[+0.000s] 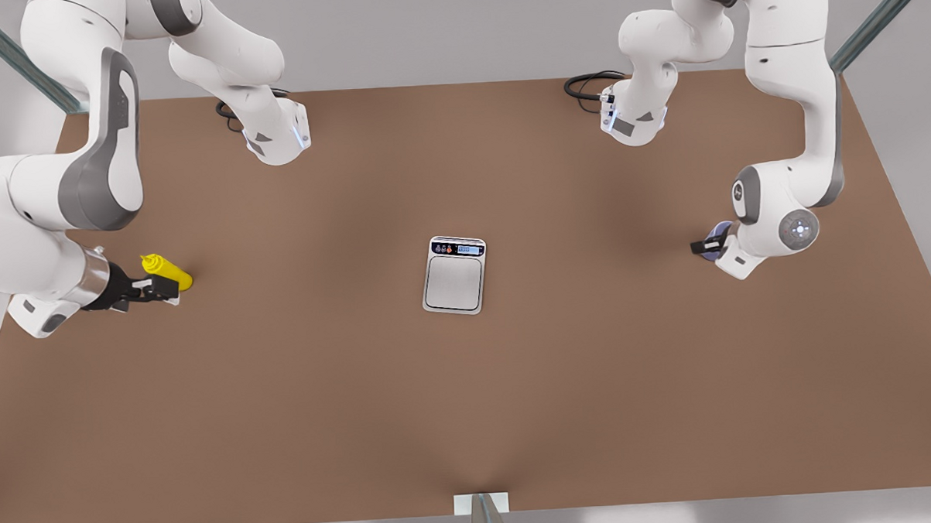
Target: Move cup to the weight, pick up sauce bottle, pour sauce
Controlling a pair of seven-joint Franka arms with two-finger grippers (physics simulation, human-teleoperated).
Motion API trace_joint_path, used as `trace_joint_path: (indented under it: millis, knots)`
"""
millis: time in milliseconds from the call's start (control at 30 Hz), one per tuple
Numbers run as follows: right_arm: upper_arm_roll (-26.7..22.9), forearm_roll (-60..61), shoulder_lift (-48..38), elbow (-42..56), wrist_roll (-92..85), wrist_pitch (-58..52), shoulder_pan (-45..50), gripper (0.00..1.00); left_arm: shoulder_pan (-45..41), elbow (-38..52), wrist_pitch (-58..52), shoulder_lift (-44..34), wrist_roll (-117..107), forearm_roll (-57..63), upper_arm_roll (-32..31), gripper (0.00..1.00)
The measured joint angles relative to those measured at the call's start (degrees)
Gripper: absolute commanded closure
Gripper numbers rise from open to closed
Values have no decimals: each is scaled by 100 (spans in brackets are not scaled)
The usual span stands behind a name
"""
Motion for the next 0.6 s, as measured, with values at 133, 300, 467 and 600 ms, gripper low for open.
trace_joint_path:
  millis: [133, 300, 467, 600]
  knots:
    - [-8, 16, 56, -26, -2488, 43, -551, 0, 0, -76, 188, 50, -1, 37, -8, 4]
    - [-6, 676, -40, -682, -6901, 364, -2076, 0, -3, -101, 303, 181, -1, 50, -8, 12]
    - [-10, 2038, -342, -2958, -9798, 1973, -3470, 0, -7, -203, 381, 237, -9, 53, -9, 42]
    - [-10, 2990, 792, -2992, -12157, 1905, -4401, 0, -10, -202, 407, 252, -1, 51, -8, 73]
